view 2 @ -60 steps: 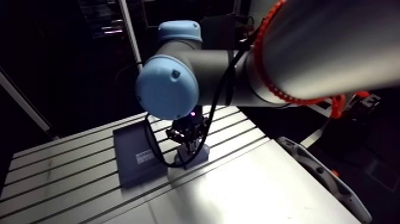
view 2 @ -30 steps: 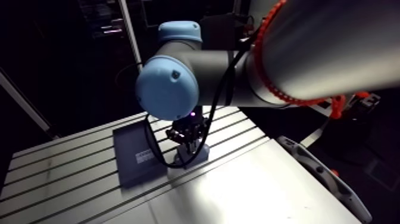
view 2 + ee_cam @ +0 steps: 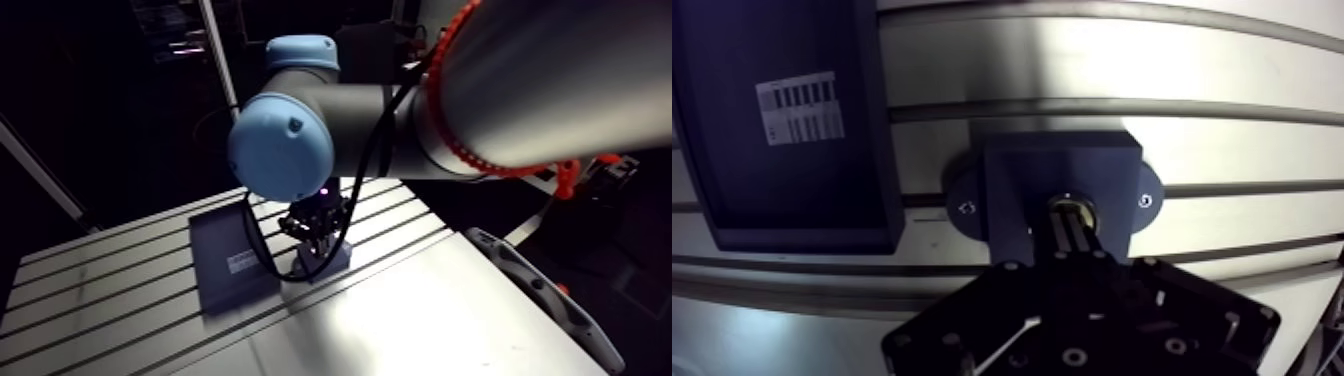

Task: Pick up the bearing and press it into the housing until flush.

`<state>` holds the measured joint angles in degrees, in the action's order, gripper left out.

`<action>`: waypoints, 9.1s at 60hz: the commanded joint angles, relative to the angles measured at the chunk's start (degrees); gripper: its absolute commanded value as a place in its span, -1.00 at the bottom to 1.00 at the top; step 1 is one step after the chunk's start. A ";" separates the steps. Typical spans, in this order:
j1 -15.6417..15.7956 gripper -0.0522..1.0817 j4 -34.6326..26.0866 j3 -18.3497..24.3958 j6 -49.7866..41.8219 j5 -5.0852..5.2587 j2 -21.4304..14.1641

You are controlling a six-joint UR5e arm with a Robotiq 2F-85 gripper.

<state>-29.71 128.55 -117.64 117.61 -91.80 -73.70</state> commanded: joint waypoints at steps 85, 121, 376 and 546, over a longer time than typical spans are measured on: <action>-0.09 0.79 0.00 -0.01 0.30 -0.09 0.10; -0.09 0.79 0.07 0.08 0.30 -0.09 0.10; 0.58 -0.89 -13.77 6.46 0.21 0.25 -8.02; 22.42 -0.88 -39.93 32.26 -17.64 1.93 -12.83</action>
<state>-7.34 88.36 -84.59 100.05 -89.78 -85.75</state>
